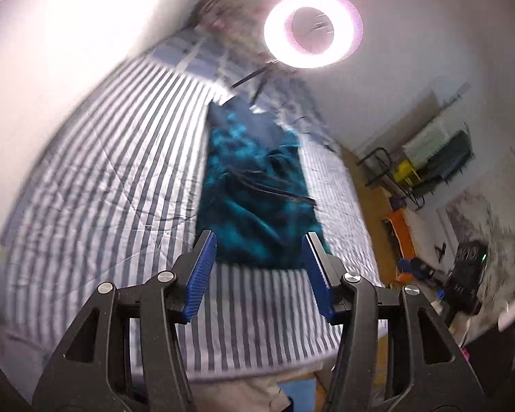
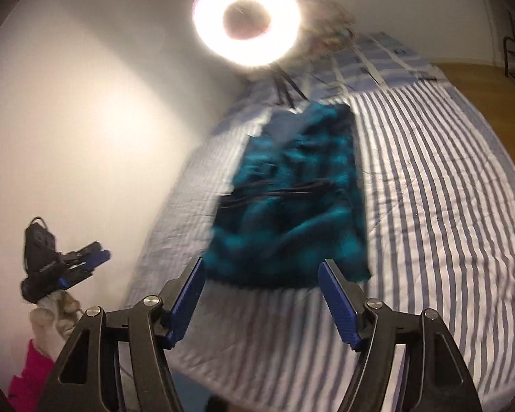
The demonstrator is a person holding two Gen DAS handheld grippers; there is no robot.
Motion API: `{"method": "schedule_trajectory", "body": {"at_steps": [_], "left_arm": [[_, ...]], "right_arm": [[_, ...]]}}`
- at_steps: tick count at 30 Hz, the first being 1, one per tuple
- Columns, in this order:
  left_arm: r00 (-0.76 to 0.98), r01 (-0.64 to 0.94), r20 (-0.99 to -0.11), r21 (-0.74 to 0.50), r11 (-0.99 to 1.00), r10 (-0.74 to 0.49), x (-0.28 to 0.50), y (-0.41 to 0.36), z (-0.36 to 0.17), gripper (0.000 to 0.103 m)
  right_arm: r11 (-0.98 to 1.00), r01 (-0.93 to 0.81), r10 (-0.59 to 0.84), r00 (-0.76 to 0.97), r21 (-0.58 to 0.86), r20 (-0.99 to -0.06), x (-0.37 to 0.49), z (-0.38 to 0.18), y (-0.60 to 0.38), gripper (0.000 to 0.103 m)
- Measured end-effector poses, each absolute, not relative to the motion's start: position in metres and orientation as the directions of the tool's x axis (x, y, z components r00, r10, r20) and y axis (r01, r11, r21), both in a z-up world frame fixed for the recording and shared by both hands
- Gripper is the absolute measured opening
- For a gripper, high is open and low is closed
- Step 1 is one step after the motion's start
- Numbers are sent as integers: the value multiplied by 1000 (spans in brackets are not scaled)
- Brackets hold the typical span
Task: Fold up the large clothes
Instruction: 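Open both tools to release the folded shirt and withdraw them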
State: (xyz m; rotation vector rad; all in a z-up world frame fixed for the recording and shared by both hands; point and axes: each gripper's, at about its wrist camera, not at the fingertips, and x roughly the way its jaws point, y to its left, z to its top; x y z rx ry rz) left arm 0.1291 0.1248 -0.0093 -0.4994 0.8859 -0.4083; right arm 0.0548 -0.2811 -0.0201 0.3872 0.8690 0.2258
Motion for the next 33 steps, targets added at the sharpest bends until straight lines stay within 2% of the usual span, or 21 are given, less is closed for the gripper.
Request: {"method": "schedule_trajectory", "body": {"at_steps": [4, 7, 10, 16, 20, 23, 25, 27, 31, 33], "left_arm": [[605, 192, -587, -549, 814, -538, 72, 135, 50, 53], [659, 229, -564, -478, 848, -497, 28, 143, 97, 53], [712, 264, -520, -425, 866, -472, -10, 154, 141, 53], [736, 280, -507, -375, 884, -448, -12, 158, 188, 53], [743, 310, -478, -375, 873, -469, 28, 147, 208, 53], [727, 344, -469, -383, 857, -501, 70, 131, 206, 53], [703, 370, -470, -398, 839, -533, 103, 114, 188, 53], [667, 376, -493, -424, 824, -558, 134, 99, 158, 53], [531, 359, -611, -465, 809, -587, 204, 60, 65, 53], [465, 353, -659, -474, 806, -591, 234, 40, 19, 53]], "right_arm": [[905, -82, 358, 679, 418, -642, -2, 45, -257, 72], [877, -131, 415, 689, 461, -594, -34, 84, -243, 72], [871, -208, 446, 716, 446, -537, -67, 127, -223, 72], [894, -281, 430, 756, 349, -493, -80, 176, -195, 71], [918, -284, 389, 784, 278, -484, -47, 192, -195, 60], [920, -281, 385, 773, 271, -504, -6, 191, -198, 52], [928, -279, 369, 772, 246, -518, 23, 181, -203, 51], [934, -250, 354, 754, 257, -553, 56, 155, -210, 51], [934, -206, 353, 675, 293, -649, 111, 83, -236, 49], [928, -188, 367, 598, 320, -713, 145, 26, -254, 50]]}}
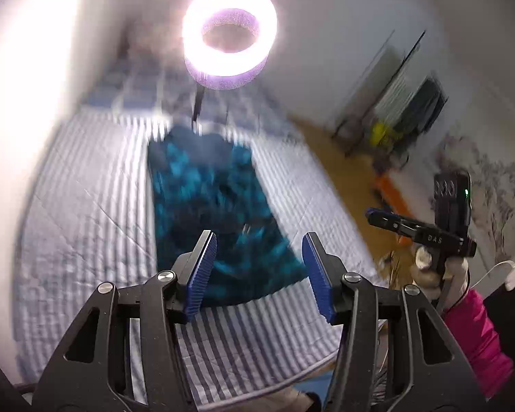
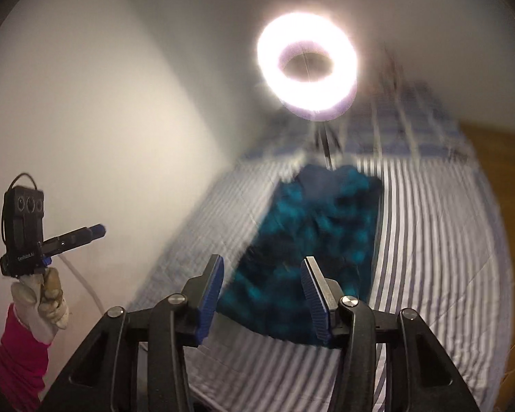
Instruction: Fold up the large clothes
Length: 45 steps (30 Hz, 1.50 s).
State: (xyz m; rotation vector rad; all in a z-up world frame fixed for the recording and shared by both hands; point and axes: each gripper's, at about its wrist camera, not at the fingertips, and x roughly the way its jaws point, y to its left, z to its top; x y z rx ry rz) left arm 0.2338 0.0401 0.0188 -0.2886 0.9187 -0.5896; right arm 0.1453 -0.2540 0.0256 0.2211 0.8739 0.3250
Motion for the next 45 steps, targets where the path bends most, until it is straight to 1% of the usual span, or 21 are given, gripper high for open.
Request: {"method": "schedule_trajectory", "body": {"at_steps": [4, 7, 10, 14, 15, 16, 17, 18, 19, 22, 25, 27, 30, 31, 32, 33, 39, 40, 41, 42, 45], "left_arm": [[332, 345, -746, -474, 810, -578, 291, 0, -76, 53], [284, 345, -795, -437, 831, -536, 320, -20, -133, 52], [274, 350, -839, -368, 861, -470, 336, -35, -166, 52], [318, 390, -856, -275, 879, -409, 348, -50, -178, 52], [325, 392, -854, -269, 880, -406, 351, -51, -178, 52], [335, 396, -854, -257, 882, -399, 354, -53, -178, 52], [337, 400, -855, -250, 882, -395, 357, -54, -180, 52], [335, 397, -853, -257, 881, -400, 360, -53, -180, 52], [337, 391, -848, -269, 880, -409, 363, -51, -181, 52], [311, 385, -851, -293, 875, -422, 367, -47, -198, 51], [302, 378, -847, -314, 871, -437, 372, -45, -197, 51], [310, 393, -833, -327, 859, -459, 368, -40, -183, 51], [347, 420, -809, -319, 850, -475, 356, -27, -158, 51], [355, 420, -803, -320, 849, -478, 355, -23, -153, 51], [357, 419, -799, -326, 847, -484, 354, -19, -148, 51], [359, 417, -795, -332, 846, -489, 352, -13, -143, 51], [367, 454, -790, -308, 836, -490, 352, -10, -143, 51], [360, 450, -792, -316, 835, -494, 354, -11, -148, 51], [345, 442, -793, -336, 832, -503, 357, -13, -155, 51], [332, 429, -794, -353, 832, -509, 360, -16, -163, 51], [326, 428, -807, -338, 838, -492, 368, -29, -177, 51]], "right_arm": [[942, -170, 335, 469, 288, -817, 198, -75, -279, 51], [964, -145, 264, 422, 223, -867, 223, -135, -296, 62], [973, -133, 225, 405, 187, -886, 244, -170, -302, 62], [967, -171, 248, 444, 191, -861, 263, -173, -302, 61], [964, -185, 256, 440, 192, -861, 269, -174, -300, 58], [962, -193, 259, 430, 192, -865, 273, -176, -297, 32], [956, -202, 279, 401, 213, -873, 277, -177, -295, 20], [959, -190, 272, 401, 211, -874, 276, -174, -293, 17], [961, -178, 267, 418, 210, -868, 275, -168, -295, 3], [973, -69, 228, 434, 220, -871, 273, -161, -319, 0], [991, 17, 115, 398, 133, -910, 269, -172, -332, 0], [985, 14, 150, 430, 172, -890, 262, -164, -338, 0], [967, 7, 213, 526, 255, -823, 249, -134, -346, 21], [950, -12, 268, 548, 313, -792, 244, -126, -348, 43], [939, -30, 299, 560, 342, -773, 240, -124, -347, 55], [935, -42, 313, 564, 352, -764, 234, -122, -346, 58], [895, -48, 416, 449, 443, -791, 208, -160, -345, 57], [892, -49, 423, 435, 449, -794, 204, -165, -344, 54], [888, -48, 435, 411, 458, -801, 198, -174, -340, 32], [880, -45, 450, 391, 472, -803, 194, -180, -337, 18], [909, -26, 396, 374, 417, -839, 185, -181, -325, 7]]}}
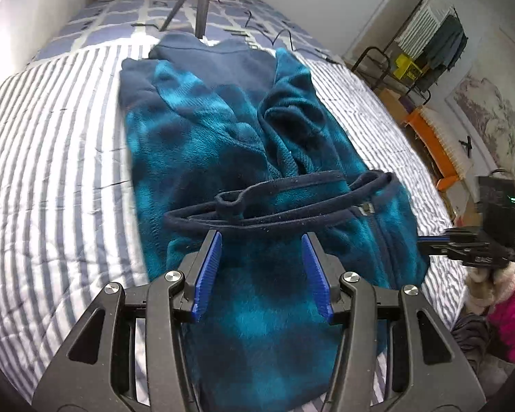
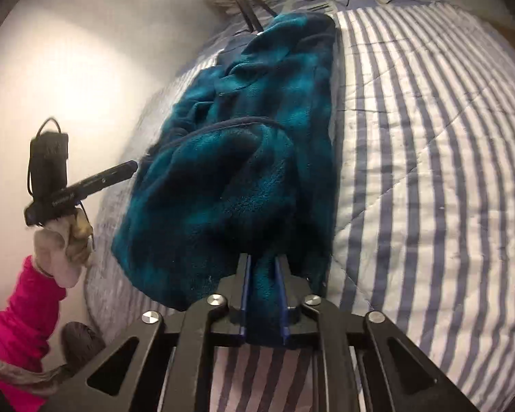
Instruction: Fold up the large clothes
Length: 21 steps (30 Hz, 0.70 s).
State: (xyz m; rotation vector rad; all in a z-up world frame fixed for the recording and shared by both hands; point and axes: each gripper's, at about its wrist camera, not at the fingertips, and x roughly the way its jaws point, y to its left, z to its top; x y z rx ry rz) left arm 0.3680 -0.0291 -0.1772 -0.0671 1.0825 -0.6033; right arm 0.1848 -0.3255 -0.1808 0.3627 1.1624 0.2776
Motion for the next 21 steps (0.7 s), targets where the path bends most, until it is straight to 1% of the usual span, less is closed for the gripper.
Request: {"method": "schedule_trajectory", "body": {"at_steps": [1, 2, 3, 4, 6, 7, 9, 10, 11, 13, 14, 16, 19, 21], "left_arm": [[337, 440, -823, -291, 850, -456, 372, -35, -184, 51], [324, 446, -839, -272, 853, -437, 376, -40, -195, 51], [310, 448, -848, -270, 852, -431, 378, -43, -203, 51], [312, 451, -849, -263, 853, -427, 379, -45, -207, 51], [310, 457, -845, -269, 848, -436, 378, -43, -202, 51], [294, 452, -841, -297, 841, -455, 379, -38, -197, 51], [272, 425, -817, -373, 825, -509, 384, -23, -184, 51], [280, 415, -804, -392, 821, -525, 387, -16, -176, 51], [306, 410, -785, -403, 818, -539, 391, -5, -161, 51], [356, 406, -767, -387, 828, -533, 403, 8, -143, 51], [393, 390, -763, -367, 845, -513, 414, 17, -133, 51], [428, 351, -753, -371, 860, -499, 437, 29, -125, 51], [456, 306, -751, -370, 877, -477, 469, 35, -119, 51], [465, 282, -750, -378, 882, -470, 491, 36, -118, 51]], "right_arm": [[925, -35, 363, 381, 379, -850, 181, -178, -323, 5], [945, -24, 312, 367, 326, -876, 181, -182, -321, 2], [962, -11, 262, 341, 274, -903, 181, -189, -320, 1], [967, -8, 247, 292, 256, -924, 181, -201, -319, 1], [970, -24, 239, 299, 243, -924, 179, -195, -315, 2], [972, -35, 231, 321, 232, -919, 179, -185, -314, 5], [976, -42, 212, 372, 212, -904, 181, -161, -315, 19], [976, -54, 216, 409, 213, -887, 184, -143, -316, 30], [976, -63, 216, 431, 210, -876, 188, -132, -316, 31], [980, -94, 200, 497, 177, -844, 202, -98, -315, 31], [981, -97, 195, 519, 169, -832, 213, -90, -316, 31], [982, -99, 189, 571, 162, -799, 238, -69, -319, 31], [981, -97, 194, 607, 171, -771, 287, -62, -320, 29], [982, -83, 184, 611, 168, -770, 328, -75, -320, 27]]}}
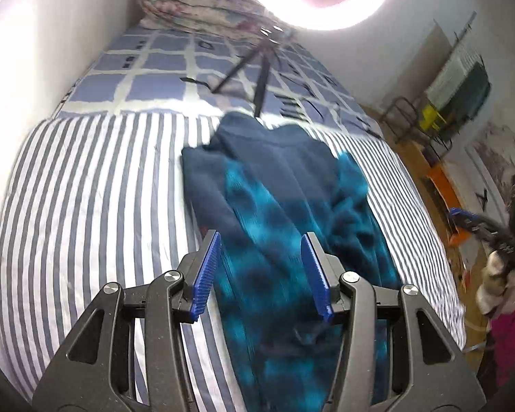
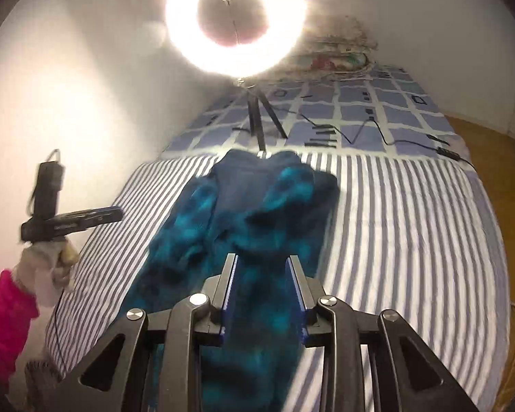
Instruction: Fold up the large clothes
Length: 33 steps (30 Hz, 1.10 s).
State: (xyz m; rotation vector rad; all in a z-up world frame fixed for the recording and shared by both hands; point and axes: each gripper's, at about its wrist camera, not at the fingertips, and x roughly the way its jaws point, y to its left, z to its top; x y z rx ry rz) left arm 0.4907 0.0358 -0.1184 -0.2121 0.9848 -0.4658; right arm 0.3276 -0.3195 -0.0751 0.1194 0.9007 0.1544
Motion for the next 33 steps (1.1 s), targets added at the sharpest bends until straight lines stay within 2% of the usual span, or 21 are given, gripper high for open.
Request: {"method": "schedule_trajectory", "body": {"at_steps": [8, 13, 16, 18, 19, 20, 22, 26, 30, 31, 32, 33], "left_arm": [[460, 214, -760, -406, 889, -458, 544, 40, -152, 51], [425, 121, -765, -482, 868, -484, 571, 54, -195, 51], [398, 55, -766, -529, 847, -504, 590, 63, -219, 51], [386, 14, -756, -569, 822, -529, 604, 67, -234, 51], [387, 1, -753, -578, 816, -533, 609, 68, -238, 52], [392, -14, -749, -585, 811, -534, 615, 68, -243, 52], [401, -27, -742, -595, 803, -537, 623, 67, -249, 52], [419, -25, -746, -580, 814, -519, 636, 57, -253, 52], [425, 36, -776, -500, 865, -466, 644, 38, -249, 51], [428, 40, -781, -486, 873, -454, 645, 35, -249, 43], [427, 47, -785, -477, 878, -449, 645, 29, -250, 21], [416, 55, -787, -479, 876, -456, 644, 25, -253, 12]], "right_arm": [[971, 17, 190, 549, 238, -814, 429, -166, -322, 24], [985, -5, 155, 434, 170, -888, 466, -222, -304, 25], [983, -46, 181, 448, 180, -876, 464, -218, -305, 28], [970, -75, 240, 459, 232, -855, 461, -207, -320, 32], [964, -79, 260, 488, 254, -833, 458, -198, -330, 39], [962, -76, 264, 513, 263, -817, 456, -194, -338, 50], [961, 10, 220, 577, 276, -787, 457, -189, -374, 65], [924, 167, 199, 556, 343, -807, 474, -218, -419, 63], [911, 180, 216, 555, 370, -803, 492, -233, -414, 63], [912, 178, 215, 562, 370, -799, 498, -234, -410, 63], [913, 176, 213, 564, 368, -798, 501, -234, -407, 61], [918, 171, 208, 561, 359, -801, 506, -235, -401, 56]]}}
